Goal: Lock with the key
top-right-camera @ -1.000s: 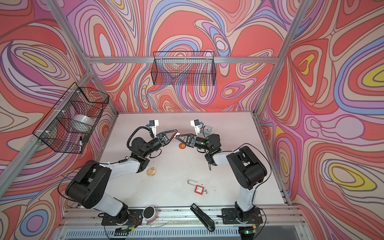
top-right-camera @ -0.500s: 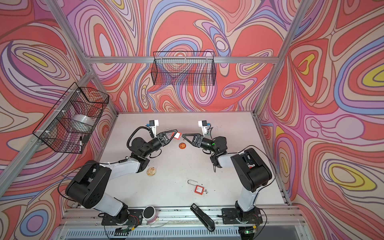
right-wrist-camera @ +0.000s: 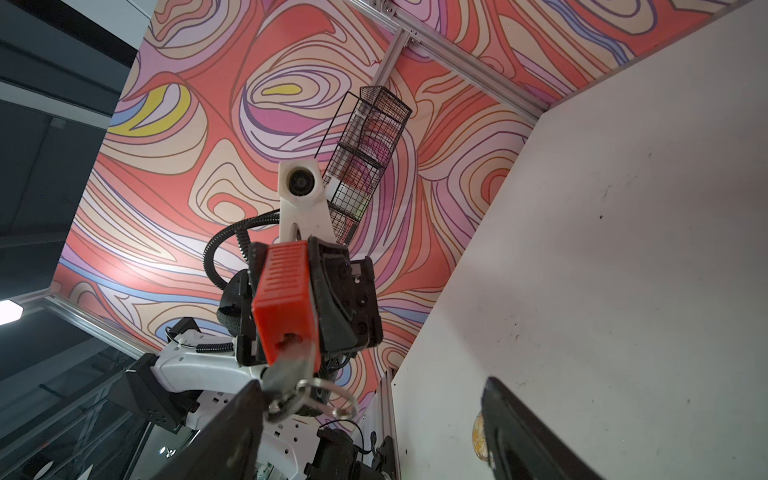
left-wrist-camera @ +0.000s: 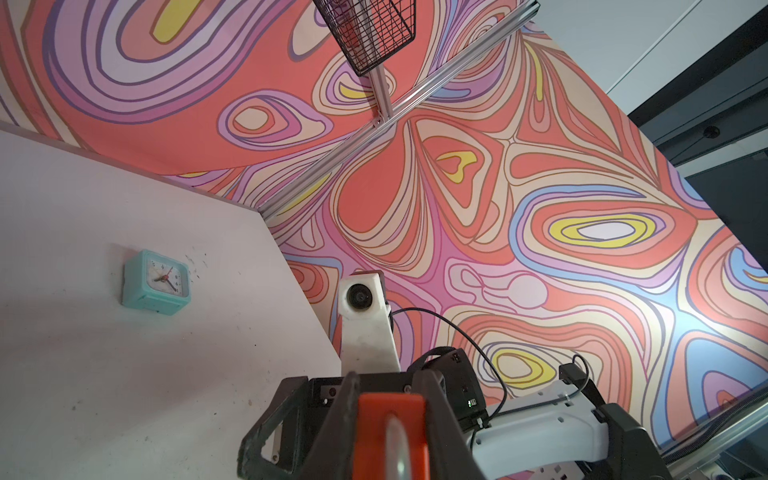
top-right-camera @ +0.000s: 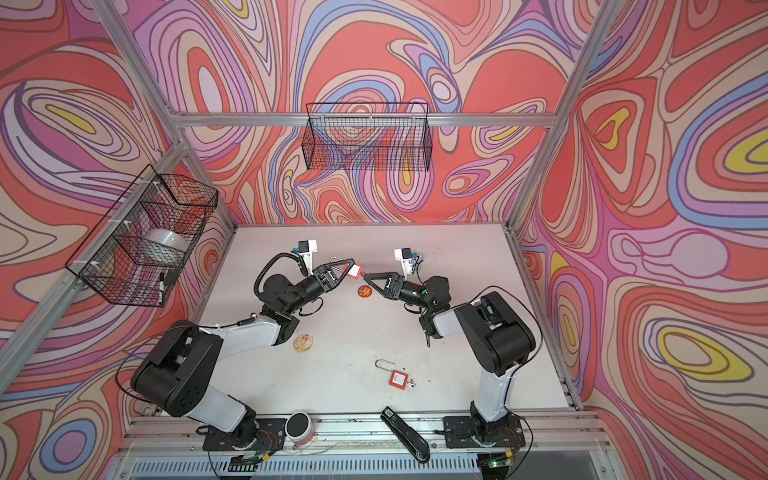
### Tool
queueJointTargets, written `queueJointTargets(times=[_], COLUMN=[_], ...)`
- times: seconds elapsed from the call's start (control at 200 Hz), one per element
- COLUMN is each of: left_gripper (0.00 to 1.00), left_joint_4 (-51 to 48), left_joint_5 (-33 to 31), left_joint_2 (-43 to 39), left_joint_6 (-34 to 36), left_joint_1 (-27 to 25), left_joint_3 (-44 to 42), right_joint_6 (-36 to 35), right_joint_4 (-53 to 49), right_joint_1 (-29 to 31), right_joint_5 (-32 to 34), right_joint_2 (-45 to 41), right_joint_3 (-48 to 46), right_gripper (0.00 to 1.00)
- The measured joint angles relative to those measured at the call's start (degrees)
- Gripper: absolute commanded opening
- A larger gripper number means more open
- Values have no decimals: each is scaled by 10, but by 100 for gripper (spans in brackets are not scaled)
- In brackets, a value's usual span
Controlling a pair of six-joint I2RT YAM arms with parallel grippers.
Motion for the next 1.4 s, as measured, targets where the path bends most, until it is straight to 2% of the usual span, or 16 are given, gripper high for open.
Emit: queueJointTargets(times=[0.24, 0.431, 0.581, 0.731, 0.876, 0.946, 1.252, 1.402], left_gripper=[0, 0, 0, 0, 0, 0, 0, 0], left_joint_4=[-12, -8, -3, 1, 1, 1, 2, 2], left_joint_5=[-4, -6, -2, 1, 1, 1, 1, 1], left_joint_2=[0, 0, 0, 0, 0, 0, 0, 0], left_joint_6=[3, 2, 0, -1, -3, -5, -5, -5], left_joint_1=[1, 0, 0, 0, 0, 0, 0, 0], left_joint_3=[-2, -3, -3, -3, -4, -4, -4, -4], right_joint_6=[-61, -176, -224, -240, -233, -219, -113, -96], right_joint_4=[-57, -205, -273, -308, -319, -299, -158, -137], right_joint_1=[0, 0, -15, -44, -51, -50, -43, -27], right_joint_5=[14, 54, 52, 26, -9, -26, -76, -87], right_joint_2=[-10, -100, -158, -171, -159, -144, -75, -70], right_joint_3=[-7, -13, -23, -20, 8, 26, 48, 49], right_gripper=[82, 85, 85, 75, 54, 48, 35, 28])
